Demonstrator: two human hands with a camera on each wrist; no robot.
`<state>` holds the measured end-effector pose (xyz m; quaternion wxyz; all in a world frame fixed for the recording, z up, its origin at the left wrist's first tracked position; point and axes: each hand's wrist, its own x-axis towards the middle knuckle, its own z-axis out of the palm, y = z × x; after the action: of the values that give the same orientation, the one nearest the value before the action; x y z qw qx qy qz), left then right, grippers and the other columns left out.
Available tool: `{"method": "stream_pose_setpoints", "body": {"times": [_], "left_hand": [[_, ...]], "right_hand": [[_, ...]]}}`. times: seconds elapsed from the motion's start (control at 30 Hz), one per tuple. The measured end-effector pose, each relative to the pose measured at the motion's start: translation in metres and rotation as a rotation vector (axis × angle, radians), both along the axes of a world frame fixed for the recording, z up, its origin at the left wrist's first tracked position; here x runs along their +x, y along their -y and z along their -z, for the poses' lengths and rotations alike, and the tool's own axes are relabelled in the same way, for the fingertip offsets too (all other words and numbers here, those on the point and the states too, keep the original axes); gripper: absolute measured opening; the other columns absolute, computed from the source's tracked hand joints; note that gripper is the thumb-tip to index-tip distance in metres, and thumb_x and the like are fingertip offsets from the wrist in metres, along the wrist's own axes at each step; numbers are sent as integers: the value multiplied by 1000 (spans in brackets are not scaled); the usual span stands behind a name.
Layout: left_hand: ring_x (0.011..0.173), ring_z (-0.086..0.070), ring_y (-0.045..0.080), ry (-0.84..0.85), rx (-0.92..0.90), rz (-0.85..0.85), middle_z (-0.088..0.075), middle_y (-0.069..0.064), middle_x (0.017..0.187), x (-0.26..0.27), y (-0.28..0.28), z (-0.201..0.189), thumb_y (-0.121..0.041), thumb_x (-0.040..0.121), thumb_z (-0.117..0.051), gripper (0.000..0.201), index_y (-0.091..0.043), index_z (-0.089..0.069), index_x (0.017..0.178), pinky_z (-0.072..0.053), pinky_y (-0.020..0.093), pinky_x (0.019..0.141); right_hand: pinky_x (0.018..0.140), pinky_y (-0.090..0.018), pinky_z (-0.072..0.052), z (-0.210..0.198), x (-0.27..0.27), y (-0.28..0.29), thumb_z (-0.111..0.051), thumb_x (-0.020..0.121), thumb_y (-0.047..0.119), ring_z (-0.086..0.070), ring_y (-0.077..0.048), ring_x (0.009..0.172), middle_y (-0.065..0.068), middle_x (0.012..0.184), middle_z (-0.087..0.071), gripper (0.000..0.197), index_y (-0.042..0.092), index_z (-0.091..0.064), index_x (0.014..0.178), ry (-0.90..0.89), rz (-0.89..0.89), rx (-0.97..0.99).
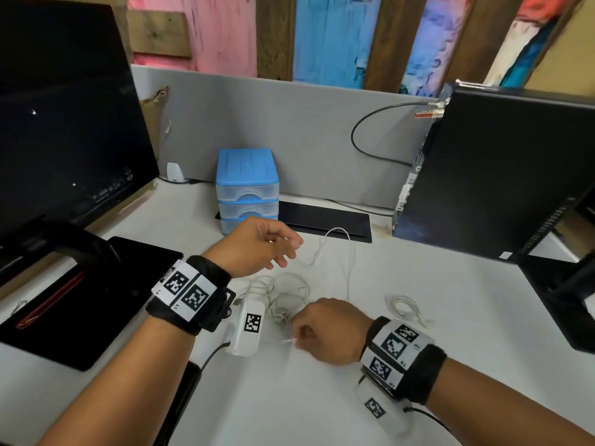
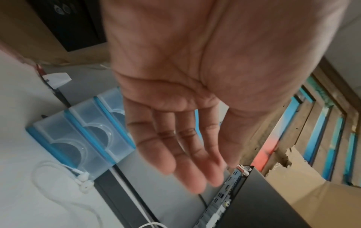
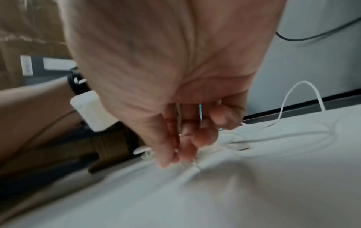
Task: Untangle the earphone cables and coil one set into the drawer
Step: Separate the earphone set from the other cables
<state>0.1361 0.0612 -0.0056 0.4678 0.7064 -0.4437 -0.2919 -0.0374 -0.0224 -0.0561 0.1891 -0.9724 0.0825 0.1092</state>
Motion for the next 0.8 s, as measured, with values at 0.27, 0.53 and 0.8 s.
{"method": "stream_pose_setpoints", "body": {"times": [0.27, 0.53, 0.8], "left_hand": [[45, -50, 12, -9, -369, -169, -55, 0, 50, -27, -10, -45, -29, 91, -63, 34, -12, -60, 62, -43, 20, 49], [66, -67, 20, -186, -308, 243, -69, 7, 69, -82, -16, -62, -31, 91, -54, 24, -11, -68, 87, -55, 28, 70], [56, -55, 14, -218, -125, 201, -58, 0, 58, -75, -3, -41, -23, 94, -54, 24, -7, -68, 84, -48, 23, 63]], "right_hand": [[36, -19, -30, -93, -23, -3, -61, 90, 9, -45, -16, 38, -11, 52, -58, 18, 7, -57, 72, 504, 482, 1160], [42, -20, -44, -131, -38, 11, -60, 92, 12, -56, -14, 45, -10, 60, -66, 13, 2, -58, 85, 916, 574, 1177], [41, -22, -43, -110, -38, 64, -67, 91, 14, -55, -16, 47, -8, 61, -65, 15, 7, -61, 79, 968, 863, 950]]}}
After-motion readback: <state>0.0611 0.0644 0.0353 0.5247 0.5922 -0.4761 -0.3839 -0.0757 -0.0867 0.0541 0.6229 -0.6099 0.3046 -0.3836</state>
